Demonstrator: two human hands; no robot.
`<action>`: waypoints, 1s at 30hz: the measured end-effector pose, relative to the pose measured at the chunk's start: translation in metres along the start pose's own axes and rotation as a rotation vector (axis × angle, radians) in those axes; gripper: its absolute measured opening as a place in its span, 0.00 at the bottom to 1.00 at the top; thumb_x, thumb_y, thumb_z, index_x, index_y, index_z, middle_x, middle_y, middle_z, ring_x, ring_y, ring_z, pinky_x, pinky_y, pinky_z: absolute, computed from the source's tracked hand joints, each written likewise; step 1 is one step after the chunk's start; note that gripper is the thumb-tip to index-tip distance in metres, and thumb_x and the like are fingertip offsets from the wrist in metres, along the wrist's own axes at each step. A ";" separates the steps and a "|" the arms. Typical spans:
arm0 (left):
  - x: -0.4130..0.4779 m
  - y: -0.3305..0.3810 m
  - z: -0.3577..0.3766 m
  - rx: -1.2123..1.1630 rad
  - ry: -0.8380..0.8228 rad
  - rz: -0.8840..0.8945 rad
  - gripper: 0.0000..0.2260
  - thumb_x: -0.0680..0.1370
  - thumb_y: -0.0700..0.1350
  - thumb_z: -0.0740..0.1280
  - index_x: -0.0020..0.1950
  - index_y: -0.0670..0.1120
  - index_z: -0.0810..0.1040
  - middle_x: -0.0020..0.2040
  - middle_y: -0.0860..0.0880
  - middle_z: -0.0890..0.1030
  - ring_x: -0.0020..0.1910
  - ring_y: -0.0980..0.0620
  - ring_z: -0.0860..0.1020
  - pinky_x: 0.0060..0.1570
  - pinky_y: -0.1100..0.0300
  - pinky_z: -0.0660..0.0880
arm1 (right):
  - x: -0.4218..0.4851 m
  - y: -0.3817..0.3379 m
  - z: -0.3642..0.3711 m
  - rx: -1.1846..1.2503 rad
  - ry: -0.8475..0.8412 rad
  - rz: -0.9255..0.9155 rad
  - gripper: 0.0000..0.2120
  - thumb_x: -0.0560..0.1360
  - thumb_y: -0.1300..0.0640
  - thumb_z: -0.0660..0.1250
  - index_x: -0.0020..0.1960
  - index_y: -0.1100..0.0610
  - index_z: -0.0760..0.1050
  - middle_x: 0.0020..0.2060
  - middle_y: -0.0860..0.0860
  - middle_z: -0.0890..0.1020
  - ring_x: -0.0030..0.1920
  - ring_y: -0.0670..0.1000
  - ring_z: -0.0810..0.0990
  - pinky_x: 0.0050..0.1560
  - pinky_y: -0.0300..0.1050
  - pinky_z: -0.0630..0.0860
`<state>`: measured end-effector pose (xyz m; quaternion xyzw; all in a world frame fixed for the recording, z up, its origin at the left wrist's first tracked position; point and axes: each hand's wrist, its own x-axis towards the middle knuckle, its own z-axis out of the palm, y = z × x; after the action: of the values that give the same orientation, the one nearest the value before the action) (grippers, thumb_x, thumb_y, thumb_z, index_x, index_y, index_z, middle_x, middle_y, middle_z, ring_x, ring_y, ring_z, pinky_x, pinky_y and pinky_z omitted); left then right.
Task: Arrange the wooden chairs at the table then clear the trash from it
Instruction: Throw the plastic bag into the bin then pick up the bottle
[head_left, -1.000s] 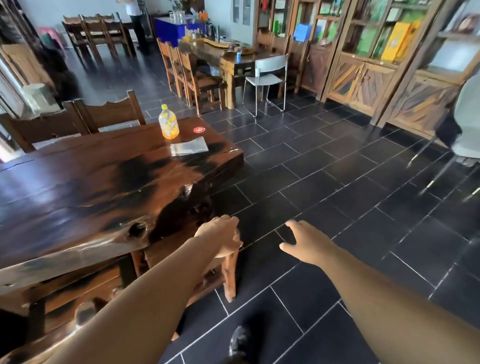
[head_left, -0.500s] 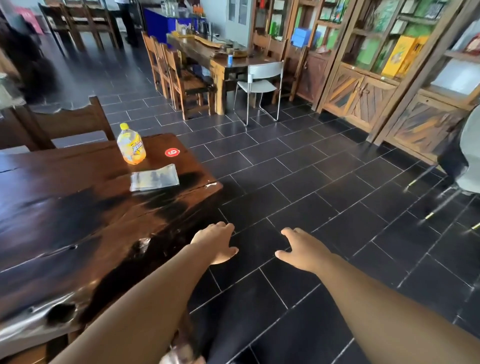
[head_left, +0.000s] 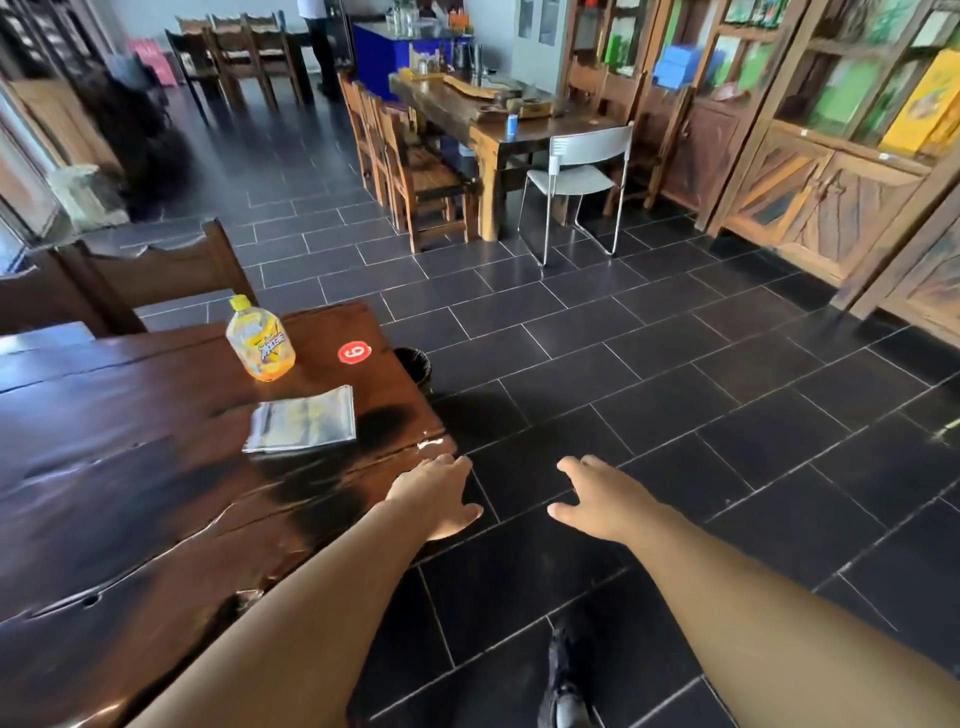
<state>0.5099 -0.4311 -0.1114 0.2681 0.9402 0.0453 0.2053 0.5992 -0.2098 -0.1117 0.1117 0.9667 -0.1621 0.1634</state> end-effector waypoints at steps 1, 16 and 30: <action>0.018 0.003 -0.005 -0.004 0.007 -0.016 0.31 0.78 0.59 0.67 0.76 0.50 0.63 0.73 0.50 0.69 0.71 0.45 0.70 0.64 0.46 0.73 | 0.020 0.009 -0.010 -0.027 -0.004 -0.029 0.31 0.77 0.42 0.64 0.75 0.51 0.61 0.67 0.50 0.71 0.61 0.53 0.76 0.56 0.50 0.76; 0.234 0.048 -0.090 -0.066 0.037 -0.227 0.29 0.77 0.60 0.66 0.74 0.50 0.65 0.69 0.49 0.70 0.67 0.45 0.71 0.59 0.46 0.74 | 0.263 0.097 -0.148 -0.112 -0.053 -0.216 0.29 0.77 0.41 0.64 0.73 0.52 0.63 0.64 0.51 0.72 0.59 0.55 0.76 0.52 0.50 0.74; 0.404 -0.048 -0.137 -0.191 0.080 -0.388 0.27 0.75 0.60 0.67 0.70 0.48 0.68 0.65 0.48 0.73 0.64 0.44 0.74 0.57 0.45 0.75 | 0.482 0.038 -0.196 -0.215 -0.155 -0.374 0.29 0.76 0.40 0.64 0.72 0.51 0.64 0.63 0.51 0.72 0.59 0.56 0.75 0.55 0.53 0.76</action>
<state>0.1185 -0.2572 -0.1416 0.0594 0.9730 0.1044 0.1969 0.1104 -0.0272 -0.1165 -0.1004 0.9669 -0.0935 0.2153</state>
